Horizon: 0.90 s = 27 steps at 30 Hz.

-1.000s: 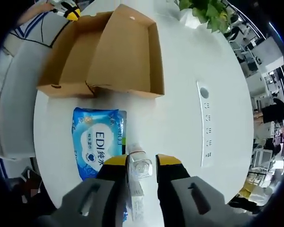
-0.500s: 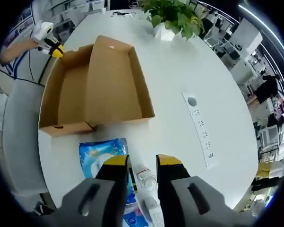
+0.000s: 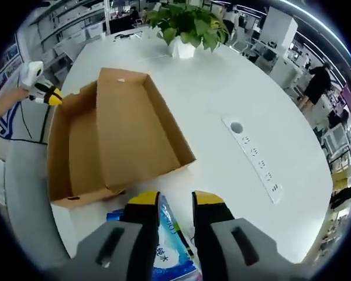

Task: Operate the shoe box by opening the lid, removing the specified soft item, and placing it in the target area until the item is outside and the box remains undamaged.

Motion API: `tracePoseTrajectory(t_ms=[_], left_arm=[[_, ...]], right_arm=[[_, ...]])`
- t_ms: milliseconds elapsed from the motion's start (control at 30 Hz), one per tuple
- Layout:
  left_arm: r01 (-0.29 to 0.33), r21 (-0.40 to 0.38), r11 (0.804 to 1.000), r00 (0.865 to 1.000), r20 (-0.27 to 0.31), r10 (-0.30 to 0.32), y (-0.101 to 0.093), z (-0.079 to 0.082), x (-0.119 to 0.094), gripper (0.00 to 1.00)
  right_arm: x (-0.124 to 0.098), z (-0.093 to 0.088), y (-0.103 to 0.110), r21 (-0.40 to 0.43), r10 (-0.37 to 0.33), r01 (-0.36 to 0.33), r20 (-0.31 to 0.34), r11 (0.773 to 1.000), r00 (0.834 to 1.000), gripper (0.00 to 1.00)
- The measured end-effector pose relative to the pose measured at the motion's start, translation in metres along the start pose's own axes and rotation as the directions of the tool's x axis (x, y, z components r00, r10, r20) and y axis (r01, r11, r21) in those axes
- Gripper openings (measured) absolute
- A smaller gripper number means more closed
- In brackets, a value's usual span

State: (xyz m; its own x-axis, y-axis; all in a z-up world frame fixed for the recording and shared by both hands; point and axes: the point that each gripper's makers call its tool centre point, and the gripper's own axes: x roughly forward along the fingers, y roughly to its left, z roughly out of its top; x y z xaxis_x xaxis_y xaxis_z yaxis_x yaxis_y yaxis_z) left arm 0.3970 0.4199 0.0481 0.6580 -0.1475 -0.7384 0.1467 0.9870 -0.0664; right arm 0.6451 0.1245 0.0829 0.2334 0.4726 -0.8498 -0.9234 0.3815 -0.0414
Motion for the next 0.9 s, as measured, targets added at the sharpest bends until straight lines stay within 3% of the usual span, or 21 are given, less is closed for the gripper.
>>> tracePoseTrajectory(t_ms=[433,567,733,900], left_arm=[[-0.008,-0.017,1.0,1.0,0.004,0.008,0.0,0.0,0.0,0.01],[-0.013,-0.021,1.0,1.0,0.003,0.013,0.001,0.0,0.0,0.01],[-0.019,-0.027,0.999,1.0,0.003,0.019,0.001,0.0,0.0,0.01],[-0.023,-0.04,0.999,1.0,0.004,0.023,0.001,0.0,0.001,0.01]], right_arm=[[0.027,0.005,0.003,0.171,-0.024,0.017,0.043,0.985,0.999,0.18],[0.036,0.008,-0.002,0.252,-0.051,0.034,0.062,0.967,0.997,0.18],[0.044,0.011,-0.005,0.37,-0.076,0.038,0.089,0.928,0.993,0.17],[0.054,0.007,-0.007,0.423,-0.095,0.052,0.081,0.905,0.992,0.17]])
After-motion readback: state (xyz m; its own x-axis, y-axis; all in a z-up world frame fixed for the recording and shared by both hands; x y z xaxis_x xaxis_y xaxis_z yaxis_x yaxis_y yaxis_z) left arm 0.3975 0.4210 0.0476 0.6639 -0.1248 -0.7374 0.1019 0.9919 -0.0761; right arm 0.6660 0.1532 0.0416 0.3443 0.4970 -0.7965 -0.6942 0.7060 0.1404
